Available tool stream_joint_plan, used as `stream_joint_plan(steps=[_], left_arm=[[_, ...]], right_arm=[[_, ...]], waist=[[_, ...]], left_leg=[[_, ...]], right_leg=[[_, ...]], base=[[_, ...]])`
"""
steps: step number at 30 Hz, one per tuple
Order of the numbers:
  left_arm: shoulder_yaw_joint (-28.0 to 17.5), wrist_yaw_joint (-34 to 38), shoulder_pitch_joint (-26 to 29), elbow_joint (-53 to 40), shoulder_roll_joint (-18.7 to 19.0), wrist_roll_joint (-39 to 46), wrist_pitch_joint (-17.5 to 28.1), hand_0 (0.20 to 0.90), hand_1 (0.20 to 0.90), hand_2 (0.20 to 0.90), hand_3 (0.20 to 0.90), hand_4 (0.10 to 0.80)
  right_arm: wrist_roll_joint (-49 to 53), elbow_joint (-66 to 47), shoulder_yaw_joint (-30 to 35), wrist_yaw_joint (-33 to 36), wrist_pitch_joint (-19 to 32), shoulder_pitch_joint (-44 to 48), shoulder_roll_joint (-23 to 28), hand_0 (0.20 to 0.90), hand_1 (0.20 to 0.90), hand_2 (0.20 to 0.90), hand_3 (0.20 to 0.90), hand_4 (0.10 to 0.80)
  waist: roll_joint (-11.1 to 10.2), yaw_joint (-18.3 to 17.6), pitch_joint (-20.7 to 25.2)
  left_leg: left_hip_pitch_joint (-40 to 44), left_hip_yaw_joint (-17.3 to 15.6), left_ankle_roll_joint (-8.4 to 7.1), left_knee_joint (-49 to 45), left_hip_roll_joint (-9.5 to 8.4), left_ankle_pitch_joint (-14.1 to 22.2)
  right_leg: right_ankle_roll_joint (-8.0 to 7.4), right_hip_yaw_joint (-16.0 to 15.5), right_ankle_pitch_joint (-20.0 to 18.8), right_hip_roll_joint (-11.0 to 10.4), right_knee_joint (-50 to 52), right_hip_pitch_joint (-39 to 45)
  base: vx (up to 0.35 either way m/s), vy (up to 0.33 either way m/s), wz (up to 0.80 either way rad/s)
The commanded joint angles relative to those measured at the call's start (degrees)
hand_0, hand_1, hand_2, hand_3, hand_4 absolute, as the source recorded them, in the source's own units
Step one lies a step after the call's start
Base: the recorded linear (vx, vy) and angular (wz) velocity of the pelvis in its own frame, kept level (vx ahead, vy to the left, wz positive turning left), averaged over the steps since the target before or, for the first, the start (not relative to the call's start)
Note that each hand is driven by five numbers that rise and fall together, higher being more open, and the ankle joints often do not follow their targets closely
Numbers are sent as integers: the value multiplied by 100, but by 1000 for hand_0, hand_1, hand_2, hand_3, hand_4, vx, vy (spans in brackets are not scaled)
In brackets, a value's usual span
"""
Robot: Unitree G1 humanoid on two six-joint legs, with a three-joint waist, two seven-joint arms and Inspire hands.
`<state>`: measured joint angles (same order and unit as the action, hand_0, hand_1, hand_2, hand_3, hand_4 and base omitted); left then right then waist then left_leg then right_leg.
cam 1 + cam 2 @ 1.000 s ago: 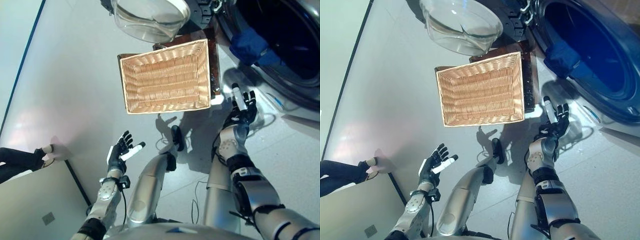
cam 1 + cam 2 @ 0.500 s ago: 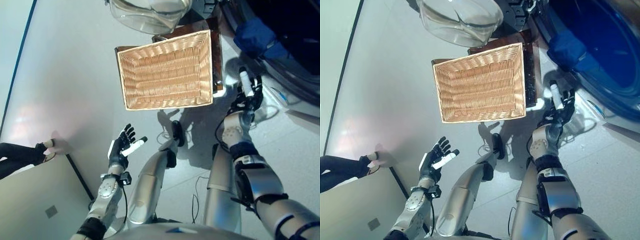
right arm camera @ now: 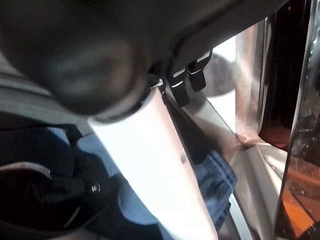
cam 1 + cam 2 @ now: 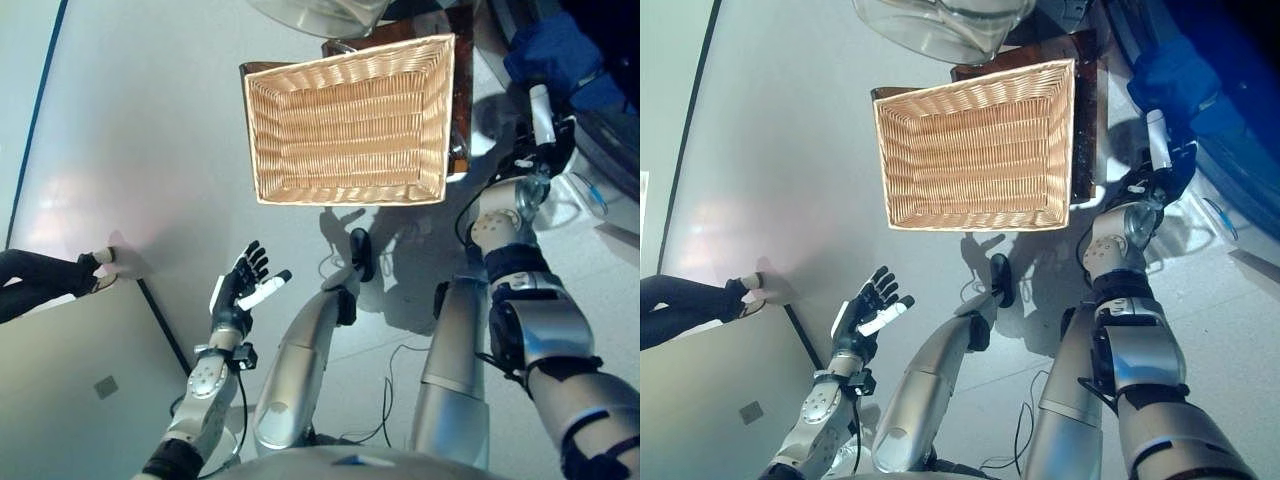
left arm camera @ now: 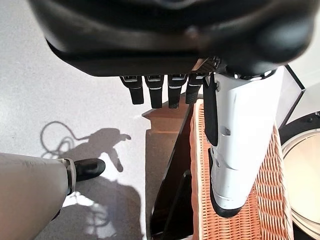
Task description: Pick up the clothes and place them into the washing machine
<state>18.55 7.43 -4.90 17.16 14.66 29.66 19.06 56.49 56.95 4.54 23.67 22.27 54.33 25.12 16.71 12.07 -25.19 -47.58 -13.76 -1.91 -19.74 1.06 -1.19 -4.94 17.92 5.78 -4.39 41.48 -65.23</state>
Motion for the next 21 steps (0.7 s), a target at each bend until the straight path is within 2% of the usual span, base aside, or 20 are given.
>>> stream_joint_plan(steps=[1,12,21], left_arm=[[-338,67,-116,-492,743,190,389,900,900,900,900,800],[-388,64,-38,-471,761,251,414,900,900,900,900,800],[-407,27,-6,-349,702,312,368,900,900,900,900,800]], right_arm=[[16,-255,-259,-196,185,594,528,900,900,900,900,800],[283,109,-397,-384,135,1205,951,900,900,900,900,800],[404,130,-672,-637,93,1515,905,900,900,900,900,800]], waist=[[445,-6,-318],[466,99,-316],[400,127,-216]], left_leg=[[-475,30,-124,-431,146,-18],[-558,118,-157,-287,96,-124],[-514,99,-158,-221,100,-125]], right_leg=[[267,-136,233,113,111,440],[264,-212,315,88,276,292],[285,-246,341,109,321,319]], base=[[20,-31,11],[8,-6,7],[6,7,3]])
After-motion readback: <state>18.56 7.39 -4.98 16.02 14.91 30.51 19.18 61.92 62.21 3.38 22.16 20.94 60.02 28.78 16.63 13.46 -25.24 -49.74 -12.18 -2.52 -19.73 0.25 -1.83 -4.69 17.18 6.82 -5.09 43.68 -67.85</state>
